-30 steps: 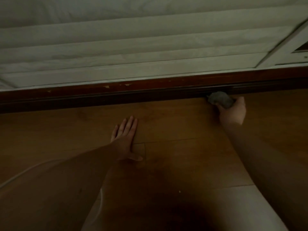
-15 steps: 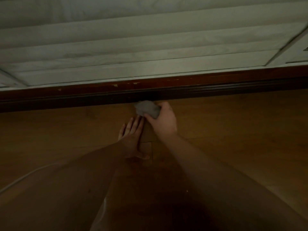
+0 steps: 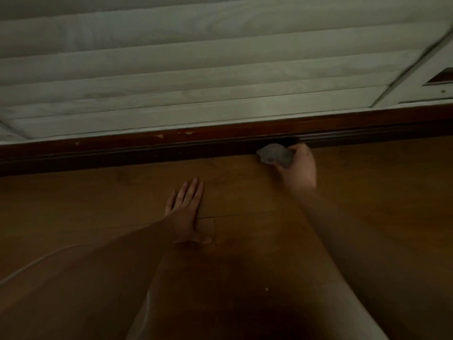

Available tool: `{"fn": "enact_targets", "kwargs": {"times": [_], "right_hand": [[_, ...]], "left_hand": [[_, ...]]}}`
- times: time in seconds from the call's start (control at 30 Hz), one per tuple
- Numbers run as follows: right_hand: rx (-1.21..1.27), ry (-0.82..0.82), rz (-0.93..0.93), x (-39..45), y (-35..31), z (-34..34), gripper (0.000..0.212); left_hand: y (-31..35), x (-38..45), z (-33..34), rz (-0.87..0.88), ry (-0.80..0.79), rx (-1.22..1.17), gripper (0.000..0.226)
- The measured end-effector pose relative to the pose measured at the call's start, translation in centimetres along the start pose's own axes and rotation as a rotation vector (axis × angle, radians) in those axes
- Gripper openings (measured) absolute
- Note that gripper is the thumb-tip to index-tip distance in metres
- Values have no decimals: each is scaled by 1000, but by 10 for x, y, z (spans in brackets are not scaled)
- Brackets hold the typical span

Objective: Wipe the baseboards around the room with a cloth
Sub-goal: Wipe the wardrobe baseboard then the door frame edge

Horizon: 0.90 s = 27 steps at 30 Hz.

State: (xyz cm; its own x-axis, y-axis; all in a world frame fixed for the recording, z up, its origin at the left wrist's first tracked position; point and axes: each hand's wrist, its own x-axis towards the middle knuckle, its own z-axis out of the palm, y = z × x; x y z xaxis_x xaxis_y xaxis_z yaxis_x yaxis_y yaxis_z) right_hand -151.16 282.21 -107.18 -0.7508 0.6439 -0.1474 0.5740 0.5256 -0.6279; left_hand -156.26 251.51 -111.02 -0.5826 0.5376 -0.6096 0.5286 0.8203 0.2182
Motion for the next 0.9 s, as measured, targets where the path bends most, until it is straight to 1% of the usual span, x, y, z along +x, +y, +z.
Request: {"fn": "enact_targets", "kwargs": {"times": [0.1,0.23,0.33,0.4,0.43,0.47,0.5,0.57,0.77,0.83,0.9], "right_hand": [[-72,2,1,18,28,-36,45],[-23,81,84,28,48,-68,49],[109,174,240,28,61,-80,56],[240,286,381,22,65,-84,58],[275,329,433,18,65,-81,58],[270,337,454,12,63,-76,58],[252,319,442,5,56,-67,58],[230,221,359,-14,28,-41,58],[327,-151,42,-65,-101,47,52],[315,-219,-43,-76,-134,70,49],[330,-246,-69,-79,-156,86,47]], "left_hand": [[1,-1,-2,-3,-23,1,154],[3,-1,-3,-6,-18,-1,154],[3,-1,-3,-16,-23,-1,155],[3,-1,-3,-15,-25,0,155],[3,-2,-2,-15,-22,-1,155],[4,-2,-2,-15,-22,-2,155],[4,-2,-2,-15,-20,-3,155],[3,-1,-2,-10,-13,-8,155],[3,0,0,-6,10,19,152],[2,3,0,0,-34,51,147],[0,5,1,-12,-65,77,142]]}}
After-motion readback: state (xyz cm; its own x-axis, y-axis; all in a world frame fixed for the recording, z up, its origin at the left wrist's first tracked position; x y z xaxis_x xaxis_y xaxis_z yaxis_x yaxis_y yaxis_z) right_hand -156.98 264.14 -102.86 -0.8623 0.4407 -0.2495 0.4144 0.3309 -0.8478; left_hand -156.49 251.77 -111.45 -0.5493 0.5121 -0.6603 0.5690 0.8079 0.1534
